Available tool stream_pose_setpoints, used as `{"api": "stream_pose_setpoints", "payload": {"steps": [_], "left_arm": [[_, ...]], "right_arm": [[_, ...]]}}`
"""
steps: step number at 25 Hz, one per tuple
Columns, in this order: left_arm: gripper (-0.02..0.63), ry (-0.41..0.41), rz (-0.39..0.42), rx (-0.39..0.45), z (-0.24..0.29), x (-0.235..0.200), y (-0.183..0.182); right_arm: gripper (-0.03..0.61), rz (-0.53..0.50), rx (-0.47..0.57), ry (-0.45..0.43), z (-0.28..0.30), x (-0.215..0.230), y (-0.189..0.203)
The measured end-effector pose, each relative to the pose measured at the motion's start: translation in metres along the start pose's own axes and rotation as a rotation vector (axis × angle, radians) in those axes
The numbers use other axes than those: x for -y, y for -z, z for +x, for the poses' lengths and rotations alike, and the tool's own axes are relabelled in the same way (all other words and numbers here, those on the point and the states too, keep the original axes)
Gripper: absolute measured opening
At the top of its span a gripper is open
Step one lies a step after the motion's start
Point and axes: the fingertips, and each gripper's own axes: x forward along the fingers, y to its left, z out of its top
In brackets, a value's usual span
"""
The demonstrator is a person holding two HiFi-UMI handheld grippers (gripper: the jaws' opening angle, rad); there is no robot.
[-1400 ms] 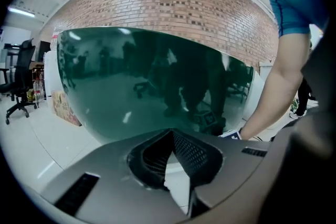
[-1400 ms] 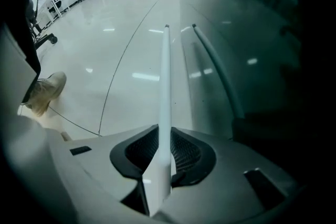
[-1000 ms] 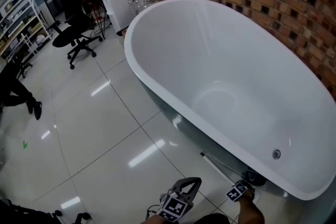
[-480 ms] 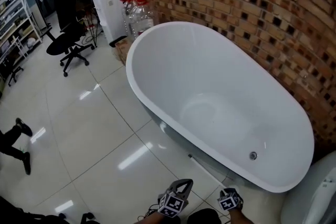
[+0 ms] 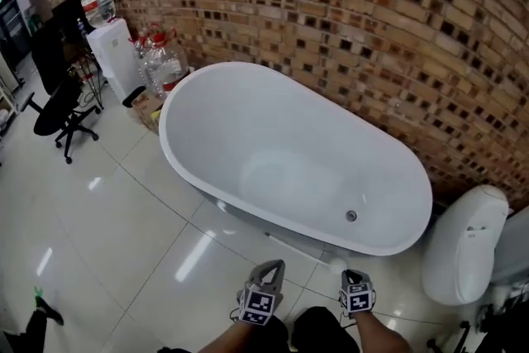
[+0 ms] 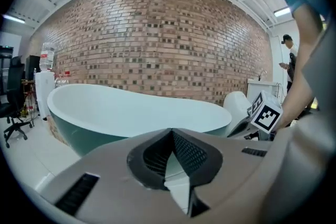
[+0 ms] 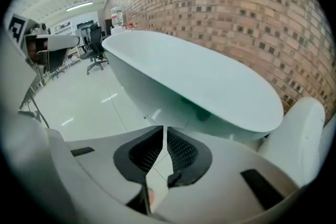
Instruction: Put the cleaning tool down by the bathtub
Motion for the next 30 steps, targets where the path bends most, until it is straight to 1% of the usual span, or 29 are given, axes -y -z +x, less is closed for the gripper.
{"api": "stream_pose_setpoints", "payload": {"steps": [4, 8, 12, 15, 17, 20, 23, 26, 30], "left_arm": [[0.0, 0.055, 0.006, -0.022, -0.027, 0.025, -0.038], [0.0, 0.098, 0.003, -0.025, -0.061, 0.05, -0.092], [0.0, 0.158, -0.007, -0.035, -0.1, 0.078, -0.146], [0.0, 0.204, 0.042, -0.027, -0.122, 0.091, -0.188], [0.0, 0.222, 0.075, 0.0, -0.126, 0.097, -0.213], [0.0, 0.248, 0.074, 0.023, -0.132, 0.11, -0.228], [0.0, 0.308, 0.06, 0.02, -0.144, 0.124, -0.234], [0.0, 0.36, 0.06, 0.033, -0.153, 0.135, -0.244], [0.0, 0.371, 0.034, 0.06, -0.159, 0.146, -0.267]], "right_arm": [[0.04, 0.065, 0.078, 0.042, -0.084, -0.006, -0.037], [0.023, 0.054, 0.154, 0.064, -0.166, -0.012, -0.076], [0.01, 0.084, 0.237, 0.08, -0.246, -0.012, -0.109], [0.009, 0.114, 0.337, 0.105, -0.305, -0.01, -0.142], [0.009, 0.128, 0.418, 0.142, -0.338, -0.004, -0.161], [0.009, 0.191, 0.5, 0.215, -0.38, 0.0, -0.168], [0.008, 0.277, 0.558, 0.278, -0.414, -0.009, -0.166], [0.01, 0.303, 0.584, 0.319, -0.439, -0.017, -0.164], [0.009, 0.342, 0.617, 0.356, -0.469, -0.009, -0.158]]}}
